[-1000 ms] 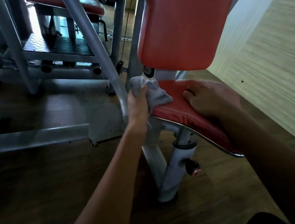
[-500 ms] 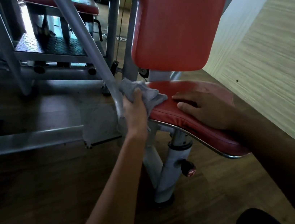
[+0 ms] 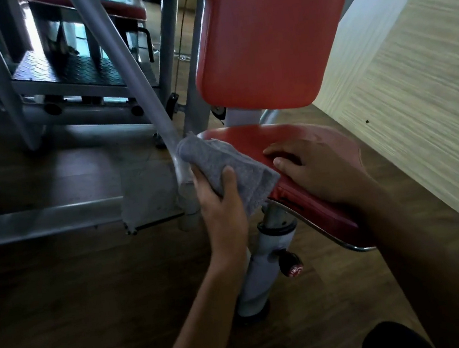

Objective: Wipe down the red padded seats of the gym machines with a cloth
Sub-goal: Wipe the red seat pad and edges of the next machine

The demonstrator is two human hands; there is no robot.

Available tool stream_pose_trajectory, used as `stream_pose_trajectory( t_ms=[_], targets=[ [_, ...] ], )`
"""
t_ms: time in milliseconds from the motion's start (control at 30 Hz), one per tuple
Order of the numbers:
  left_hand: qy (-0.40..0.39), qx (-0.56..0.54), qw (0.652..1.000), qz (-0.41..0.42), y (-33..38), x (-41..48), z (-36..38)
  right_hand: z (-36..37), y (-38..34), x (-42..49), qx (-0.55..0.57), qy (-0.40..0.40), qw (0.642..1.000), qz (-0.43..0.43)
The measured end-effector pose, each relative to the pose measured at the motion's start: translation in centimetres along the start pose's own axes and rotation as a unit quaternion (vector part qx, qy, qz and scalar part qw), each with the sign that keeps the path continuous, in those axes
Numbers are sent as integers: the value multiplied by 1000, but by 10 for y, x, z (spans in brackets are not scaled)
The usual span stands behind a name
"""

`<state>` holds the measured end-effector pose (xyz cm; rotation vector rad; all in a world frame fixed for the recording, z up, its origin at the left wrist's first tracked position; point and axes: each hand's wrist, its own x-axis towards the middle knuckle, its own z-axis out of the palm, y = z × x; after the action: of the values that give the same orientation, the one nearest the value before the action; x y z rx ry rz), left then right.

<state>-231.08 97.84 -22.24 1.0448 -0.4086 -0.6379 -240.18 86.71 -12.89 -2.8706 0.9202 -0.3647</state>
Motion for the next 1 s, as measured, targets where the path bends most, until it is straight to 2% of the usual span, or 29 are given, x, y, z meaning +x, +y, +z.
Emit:
stream_pose_trajectory(
  t_ms=[200,267,367,433,500,633,767,867,1000],
  targets=[
    [24,-16,996,-87,17,70,-14,1,2,-1,35,-13,999,8],
    [16,4,998,-67,11,41,-9,1,2,0,27,-10,1000,0],
    [-36,15,999,-20,1,21,-11,1,5,0,4,-1,1000,-4],
    [-11,22,999,-25,3,52,-12,1,6,0,-50,20,998,-25],
    [17,16,998,-52,9,77,-10,0,3,-1,-30,16,999,-19],
    [18,62,997,-36,2,66,-11,0,2,0,17,-3,1000,-15],
    [54,77,994,-46,10,73,-10,-3,2,-2,16,-5,1000,-18],
    [78,118,990,-2,8,63,4,-4,0,-3,29,-4,999,-19],
    [106,93,990,24,1,52,10,-4,-2,-3,46,-14,998,-26]
  ],
)
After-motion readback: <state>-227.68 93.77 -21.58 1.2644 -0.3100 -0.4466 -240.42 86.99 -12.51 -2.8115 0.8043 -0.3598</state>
